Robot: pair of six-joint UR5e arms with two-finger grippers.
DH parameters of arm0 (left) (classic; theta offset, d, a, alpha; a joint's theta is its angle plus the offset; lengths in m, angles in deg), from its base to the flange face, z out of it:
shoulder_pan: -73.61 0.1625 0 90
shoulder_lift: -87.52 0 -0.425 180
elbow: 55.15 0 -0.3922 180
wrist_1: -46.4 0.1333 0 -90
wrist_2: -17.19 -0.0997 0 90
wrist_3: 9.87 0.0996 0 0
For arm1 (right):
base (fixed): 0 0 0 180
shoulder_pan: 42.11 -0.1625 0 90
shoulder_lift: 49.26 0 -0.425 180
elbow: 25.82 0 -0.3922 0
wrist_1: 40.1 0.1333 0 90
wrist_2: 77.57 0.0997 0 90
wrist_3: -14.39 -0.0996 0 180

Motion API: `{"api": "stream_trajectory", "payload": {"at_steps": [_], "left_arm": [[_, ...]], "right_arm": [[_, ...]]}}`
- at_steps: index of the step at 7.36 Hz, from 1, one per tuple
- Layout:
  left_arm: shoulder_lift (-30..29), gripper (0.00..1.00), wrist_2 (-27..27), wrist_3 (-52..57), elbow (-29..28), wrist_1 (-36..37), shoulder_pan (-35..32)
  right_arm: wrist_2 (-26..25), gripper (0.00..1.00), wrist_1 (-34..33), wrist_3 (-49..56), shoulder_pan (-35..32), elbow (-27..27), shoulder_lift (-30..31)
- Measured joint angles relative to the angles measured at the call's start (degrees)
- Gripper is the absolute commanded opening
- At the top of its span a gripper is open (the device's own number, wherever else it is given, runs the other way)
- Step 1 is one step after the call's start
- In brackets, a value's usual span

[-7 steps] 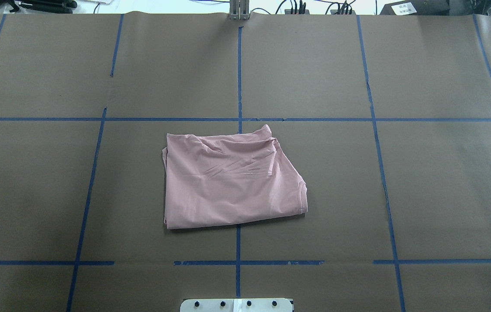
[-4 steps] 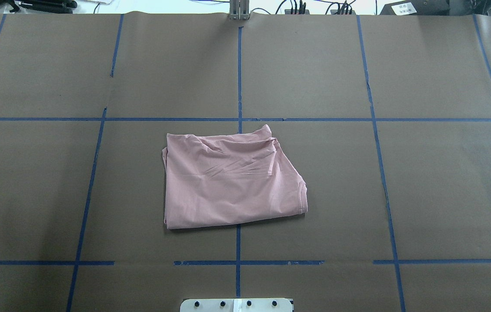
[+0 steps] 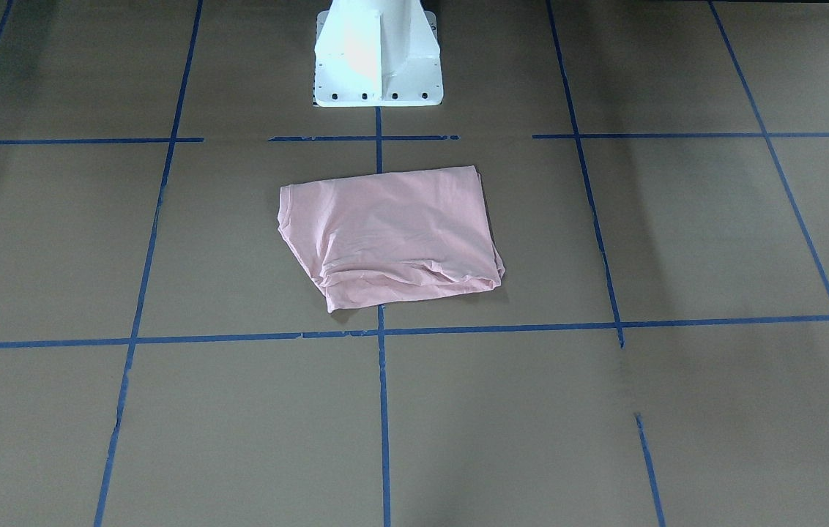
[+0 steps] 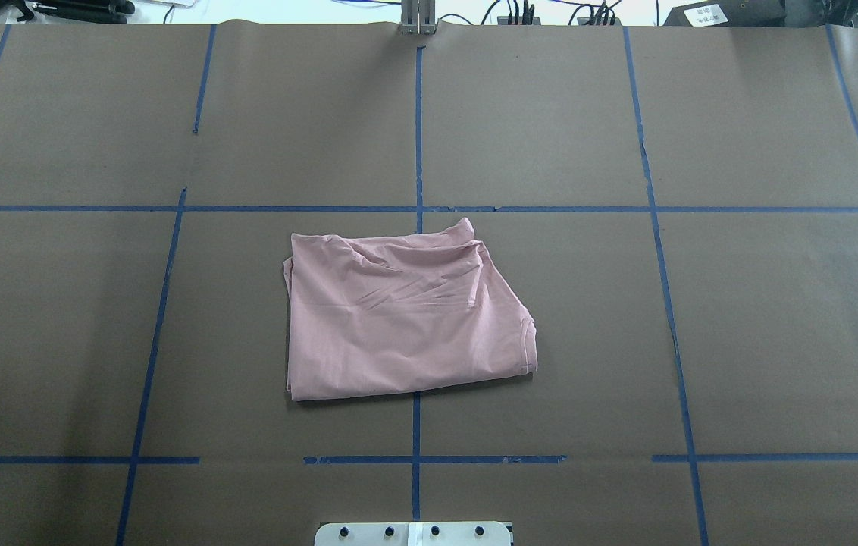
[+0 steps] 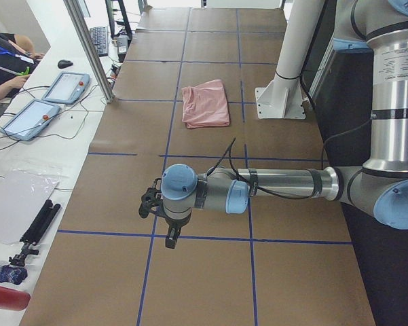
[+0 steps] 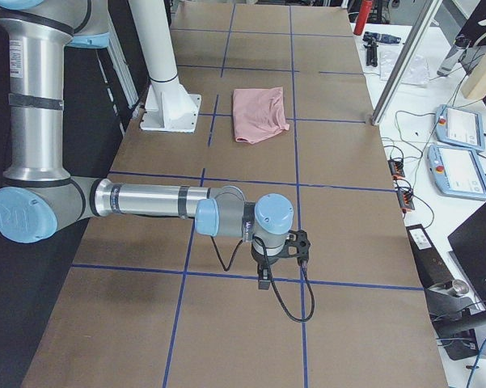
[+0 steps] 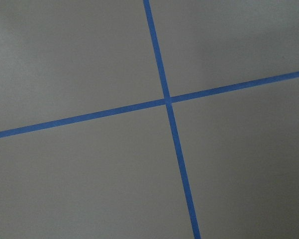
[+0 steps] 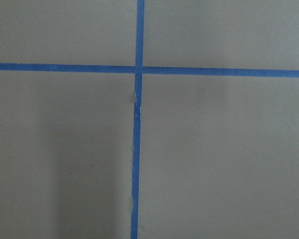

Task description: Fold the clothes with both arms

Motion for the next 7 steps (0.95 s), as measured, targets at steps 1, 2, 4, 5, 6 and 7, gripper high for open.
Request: {"api": "stream_trajectory", "payload": {"at_steps": [1, 2, 4, 5, 6, 7], "left_arm": [[-0.17, 1.0, -0.33, 0.09, -0.82, -0.25, -0.07], [-0.37, 1.0, -0.57, 0.2, -1.33, -0.33, -0.01], [-0.52, 1.0, -0.74, 0.27, -1.64, -0.26, 0.02], [-0.46, 1.0, -0.77, 0.26, -1.68, -0.25, 0.02], [-0.44, 1.0, -0.77, 0.23, -1.63, -0.22, 0.02], [-0.48, 1.0, -0.78, 0.23, -1.49, -0.21, 0.03]], "right_arm": [[-0.04, 1.0, 0.03, 0.06, -0.03, 0.03, 0.0], [-0.14, 1.0, 0.03, 0.09, -0.06, 0.05, 0.04], [-0.43, 1.0, 0.04, 0.11, -0.07, 0.06, 0.26], [-0.47, 1.0, 0.04, 0.11, -0.07, 0.06, 0.29], [-0.49, 1.0, 0.04, 0.11, -0.08, 0.06, 0.27], [-0.5, 1.0, 0.04, 0.11, -0.07, 0.06, 0.19]]}}
